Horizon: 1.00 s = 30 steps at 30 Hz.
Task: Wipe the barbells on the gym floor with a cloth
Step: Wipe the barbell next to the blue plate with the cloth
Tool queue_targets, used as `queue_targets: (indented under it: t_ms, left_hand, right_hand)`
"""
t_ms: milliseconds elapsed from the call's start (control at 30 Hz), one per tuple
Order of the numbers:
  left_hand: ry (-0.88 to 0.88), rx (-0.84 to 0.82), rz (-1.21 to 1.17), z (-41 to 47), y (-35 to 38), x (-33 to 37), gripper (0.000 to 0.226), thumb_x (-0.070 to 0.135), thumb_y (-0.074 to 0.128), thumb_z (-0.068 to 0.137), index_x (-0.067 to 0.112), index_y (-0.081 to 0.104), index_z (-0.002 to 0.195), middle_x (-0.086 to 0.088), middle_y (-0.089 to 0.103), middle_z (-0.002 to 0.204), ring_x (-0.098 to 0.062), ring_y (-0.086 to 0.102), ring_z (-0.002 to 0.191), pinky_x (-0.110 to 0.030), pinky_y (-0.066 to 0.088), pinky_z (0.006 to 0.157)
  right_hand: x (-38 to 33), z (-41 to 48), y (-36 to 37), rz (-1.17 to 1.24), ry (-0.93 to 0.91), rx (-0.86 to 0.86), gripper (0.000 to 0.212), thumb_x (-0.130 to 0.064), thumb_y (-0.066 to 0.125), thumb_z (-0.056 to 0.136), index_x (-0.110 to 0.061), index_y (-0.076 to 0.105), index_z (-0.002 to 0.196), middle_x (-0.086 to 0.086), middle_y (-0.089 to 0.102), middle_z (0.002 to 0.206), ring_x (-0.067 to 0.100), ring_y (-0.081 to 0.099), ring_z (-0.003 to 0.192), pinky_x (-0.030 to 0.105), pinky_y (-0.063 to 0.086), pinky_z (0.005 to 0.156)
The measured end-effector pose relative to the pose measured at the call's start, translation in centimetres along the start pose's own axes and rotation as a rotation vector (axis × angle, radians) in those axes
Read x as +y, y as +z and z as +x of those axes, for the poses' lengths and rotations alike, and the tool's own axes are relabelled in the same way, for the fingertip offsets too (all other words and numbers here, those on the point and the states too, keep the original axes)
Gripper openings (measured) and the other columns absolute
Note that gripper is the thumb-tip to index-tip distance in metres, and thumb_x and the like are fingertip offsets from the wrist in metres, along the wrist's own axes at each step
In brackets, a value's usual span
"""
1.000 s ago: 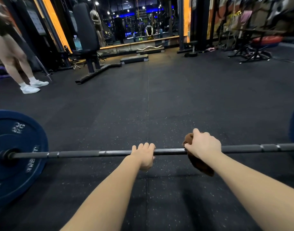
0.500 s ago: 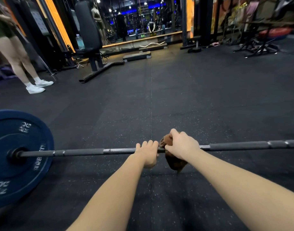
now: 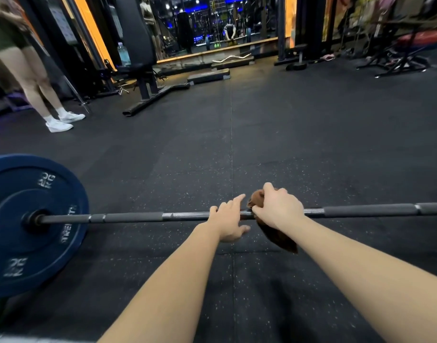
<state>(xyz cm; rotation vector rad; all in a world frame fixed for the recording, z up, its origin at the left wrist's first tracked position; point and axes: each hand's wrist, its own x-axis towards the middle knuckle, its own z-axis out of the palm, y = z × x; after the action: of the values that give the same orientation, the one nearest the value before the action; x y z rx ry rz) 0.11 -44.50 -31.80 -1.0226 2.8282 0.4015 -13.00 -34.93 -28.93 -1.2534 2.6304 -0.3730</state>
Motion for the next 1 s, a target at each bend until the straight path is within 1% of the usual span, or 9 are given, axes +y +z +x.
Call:
queue_targets:
  t_ms: [167, 333, 433, 500, 567, 633, 700, 800, 1000]
  left_hand:
    - [0.070, 0.127, -0.315, -1.0, 0.4, -1.2, 0.151, 0.059, 0.089, 0.063, 0.039, -0.030, 0.155, 0.006, 0.019, 0.162, -0.014, 0.015, 0.152, -0.055, -0.001, 0.126]
    - [0.255, 0.351, -0.330, -1.5, 0.4, 0.2, 0.129, 0.036, 0.092, 0.069, 0.028, 0.004, 0.163, 0.004, 0.023, 0.163, -0.014, 0.023, 0.148, -0.048, 0.013, 0.126]
    - [0.257, 0.372, -0.383, -0.9, 0.6, 1.7, 0.097, 0.025, 0.083, 0.075, 0.032, 0.029, 0.154, 0.004, 0.049, 0.146, -0.021, 0.046, 0.131, -0.046, 0.042, 0.111]
    - [0.193, 0.362, -0.337, -0.4, 0.8, 2.2, 0.083, 0.024, 0.076, 0.081, 0.037, 0.031, 0.150, 0.002, 0.053, 0.138, -0.027, 0.050, 0.122, -0.046, 0.045, 0.104]
    - [0.179, 0.376, -0.226, -0.1, 1.0, 2.3, 0.071, 0.026, 0.070, 0.086, 0.036, 0.035, 0.146, 0.001, 0.053, 0.132, -0.029, 0.050, 0.116, -0.047, 0.046, 0.100]
    - [0.152, 0.374, -0.143, 0.1, 1.1, 2.5, 0.063, 0.031, 0.066, 0.091, 0.032, 0.035, 0.145, 0.000, 0.051, 0.129, -0.029, 0.049, 0.113, -0.047, 0.048, 0.097]
    - [0.097, 0.383, -0.129, 0.4, 1.1, 2.8, 0.057, 0.035, 0.063, 0.093, 0.029, 0.035, 0.144, -0.002, 0.050, 0.128, -0.029, 0.049, 0.114, -0.047, 0.048, 0.095]
    - [0.029, 0.412, -0.099, 0.9, 1.4, 3.7, 0.054, 0.037, 0.060, 0.095, 0.025, 0.037, 0.142, -0.004, 0.049, 0.127, -0.029, 0.047, 0.113, -0.044, 0.048, 0.094]
    - [0.057, 0.428, 0.006, 1.4, 2.7, 7.8, 0.057, 0.033, 0.060, 0.094, 0.018, 0.039, 0.145, -0.008, 0.049, 0.126, -0.033, 0.048, 0.107, -0.047, 0.049, 0.086]
  right_hand:
    - [-3.6, 0.7, 0.4, 0.341, -0.001, -0.226, 0.060, -0.043, 0.059, 0.090, -0.017, 0.037, 0.140, 0.012, 0.055, 0.132, 0.033, 0.056, 0.117, 0.037, 0.046, 0.088]
    - [-0.7, 1.2, -2.0, 0.807, 0.040, -0.505, 0.083, -0.050, 0.069, 0.067, -0.023, 0.039, 0.139, 0.007, 0.067, 0.119, 0.023, 0.070, 0.103, 0.042, 0.057, 0.094]
    - [1.0, 1.9, -2.7, 0.949, 0.026, -0.489, 0.046, -0.041, 0.055, 0.077, -0.015, 0.064, 0.113, 0.008, 0.073, 0.105, 0.024, 0.070, 0.089, 0.036, 0.055, 0.085]
    - [2.7, 2.2, -2.4, 0.527, -0.009, -0.206, 0.031, -0.038, 0.043, 0.090, -0.022, 0.068, 0.099, 0.007, 0.071, 0.103, 0.029, 0.062, 0.095, 0.036, 0.049, 0.083]
    - [5.1, 1.6, -0.9, -0.181, -0.089, 0.067, 0.040, -0.041, 0.032, 0.099, -0.029, 0.068, 0.113, 0.004, 0.066, 0.121, 0.030, 0.050, 0.112, 0.040, 0.041, 0.090]
    - [7.1, 0.2, 1.5, -0.466, -0.165, 0.137, 0.055, -0.044, 0.014, 0.100, -0.030, 0.061, 0.124, 0.002, 0.059, 0.125, 0.029, 0.048, 0.111, 0.044, 0.036, 0.090]
    - [7.7, -1.2, 3.2, -0.388, -0.111, 0.100, 0.067, -0.046, 0.003, 0.097, -0.021, 0.063, 0.113, 0.005, 0.061, 0.107, 0.032, 0.055, 0.095, 0.047, 0.038, 0.084]
    - [8.1, -1.1, 3.7, -0.249, -0.117, 0.189, 0.056, -0.046, 0.026, 0.100, -0.009, 0.066, 0.085, 0.013, 0.059, 0.082, 0.037, 0.056, 0.074, 0.050, 0.045, 0.076]
    - [8.5, 0.6, 0.8, -0.257, -0.171, -0.051, 0.041, -0.042, 0.018, 0.108, -0.021, 0.050, 0.122, 0.004, 0.055, 0.136, 0.031, 0.049, 0.125, 0.048, 0.034, 0.102]
